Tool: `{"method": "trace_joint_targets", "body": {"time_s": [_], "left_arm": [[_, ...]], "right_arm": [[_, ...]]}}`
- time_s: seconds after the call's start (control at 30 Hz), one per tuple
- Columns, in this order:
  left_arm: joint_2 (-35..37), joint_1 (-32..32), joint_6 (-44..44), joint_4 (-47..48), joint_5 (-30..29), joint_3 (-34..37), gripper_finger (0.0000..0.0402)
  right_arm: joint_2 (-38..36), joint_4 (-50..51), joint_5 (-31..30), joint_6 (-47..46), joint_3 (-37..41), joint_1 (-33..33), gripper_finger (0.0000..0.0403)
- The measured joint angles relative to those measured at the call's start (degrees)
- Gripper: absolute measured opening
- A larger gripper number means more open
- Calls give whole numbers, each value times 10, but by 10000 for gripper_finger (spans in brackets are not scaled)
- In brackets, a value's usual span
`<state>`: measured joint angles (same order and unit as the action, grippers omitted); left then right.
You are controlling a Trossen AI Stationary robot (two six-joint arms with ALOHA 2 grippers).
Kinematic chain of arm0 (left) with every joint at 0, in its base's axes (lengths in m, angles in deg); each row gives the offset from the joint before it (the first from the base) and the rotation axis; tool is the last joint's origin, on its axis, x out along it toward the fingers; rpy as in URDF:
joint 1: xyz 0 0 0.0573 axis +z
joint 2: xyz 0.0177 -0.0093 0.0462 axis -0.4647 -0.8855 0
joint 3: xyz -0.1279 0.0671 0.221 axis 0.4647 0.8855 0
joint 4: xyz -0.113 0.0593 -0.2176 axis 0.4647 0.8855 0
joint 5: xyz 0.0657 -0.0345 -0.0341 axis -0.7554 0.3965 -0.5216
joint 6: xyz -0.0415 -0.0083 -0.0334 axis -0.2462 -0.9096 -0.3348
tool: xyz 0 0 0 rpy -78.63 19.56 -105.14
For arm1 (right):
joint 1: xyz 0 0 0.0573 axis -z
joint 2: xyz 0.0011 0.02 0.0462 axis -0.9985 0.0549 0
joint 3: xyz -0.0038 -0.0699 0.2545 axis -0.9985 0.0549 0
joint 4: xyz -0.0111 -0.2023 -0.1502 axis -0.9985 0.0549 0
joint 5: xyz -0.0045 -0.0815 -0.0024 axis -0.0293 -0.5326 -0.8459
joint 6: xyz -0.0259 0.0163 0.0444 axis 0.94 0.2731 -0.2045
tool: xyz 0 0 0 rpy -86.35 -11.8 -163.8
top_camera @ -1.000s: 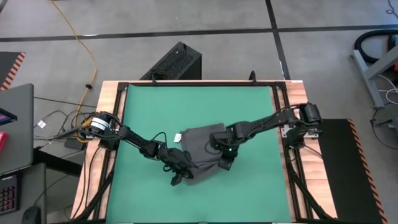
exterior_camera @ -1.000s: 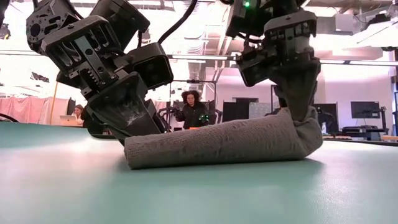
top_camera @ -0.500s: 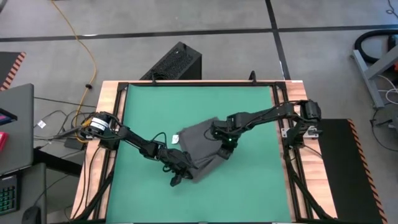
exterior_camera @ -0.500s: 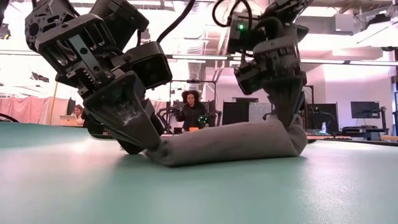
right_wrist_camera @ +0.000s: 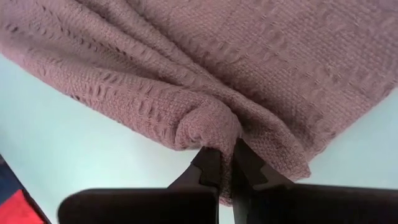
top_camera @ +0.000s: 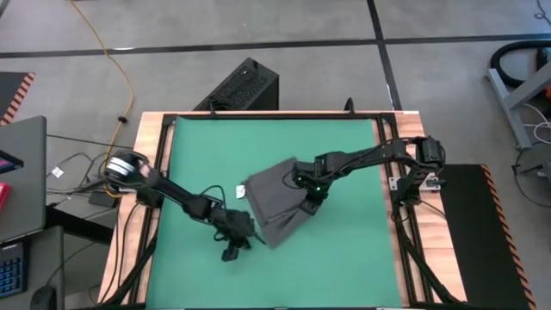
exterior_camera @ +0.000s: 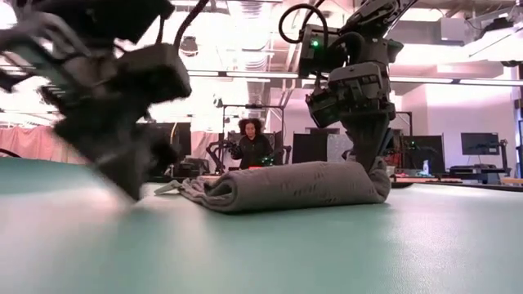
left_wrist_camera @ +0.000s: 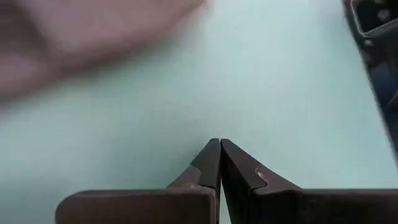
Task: Roll towel
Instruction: Roll the gray towel on the table
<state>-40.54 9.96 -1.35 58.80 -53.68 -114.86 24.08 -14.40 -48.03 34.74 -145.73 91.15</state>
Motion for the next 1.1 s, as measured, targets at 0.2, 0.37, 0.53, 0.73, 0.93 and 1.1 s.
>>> {"method": "trace_joint_targets", "body": {"time_s": [0.2, 0.37, 0.53, 0.73, 0.93, 1.1], "left_arm": [[89, -27, 136, 1, -264, -3, 0], [61, -25, 156, -110, -314, -5, 0], [-11, -25, 160, -168, -332, -4, 0], [-57, -30, 133, -178, -357, -25, 0], [-101, -28, 84, -171, -342, -26, 0], [-107, -24, 45, -139, -321, -26, 0]], "right_arm": [[0, -5, 0, 2, 0, 0, 24], [0, -7, 0, 3, 0, 0, 24], [0, -13, 0, 3, 0, 0, 24], [0, -20, 0, 3, 0, 0, 24], [0, -23, 0, 3, 0, 0, 24], [-1, -19, 33, 6, 0, 4, 24]]}}
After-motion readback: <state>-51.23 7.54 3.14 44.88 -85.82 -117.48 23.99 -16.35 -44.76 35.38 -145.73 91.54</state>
